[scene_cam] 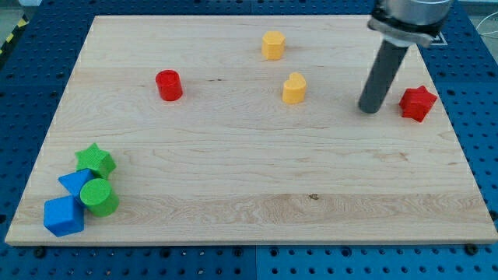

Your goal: Slide the yellow heart closer to the red star

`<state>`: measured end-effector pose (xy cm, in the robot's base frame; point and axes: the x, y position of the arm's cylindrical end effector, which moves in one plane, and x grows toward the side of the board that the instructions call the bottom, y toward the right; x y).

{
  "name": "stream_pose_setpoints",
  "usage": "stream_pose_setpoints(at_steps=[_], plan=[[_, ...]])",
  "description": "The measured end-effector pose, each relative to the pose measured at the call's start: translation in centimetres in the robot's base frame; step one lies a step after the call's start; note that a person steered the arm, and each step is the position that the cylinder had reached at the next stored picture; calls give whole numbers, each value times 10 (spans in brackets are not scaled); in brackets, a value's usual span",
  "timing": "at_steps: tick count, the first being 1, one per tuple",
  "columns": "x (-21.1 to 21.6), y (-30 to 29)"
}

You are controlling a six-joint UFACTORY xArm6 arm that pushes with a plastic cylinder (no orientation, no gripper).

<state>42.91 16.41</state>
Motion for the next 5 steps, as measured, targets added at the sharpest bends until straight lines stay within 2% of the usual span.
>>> stream_pose_setpoints(at_steps=[1, 2, 3, 5], plan=[[19, -42], [21, -110], [-3, -145], [-44, -130]])
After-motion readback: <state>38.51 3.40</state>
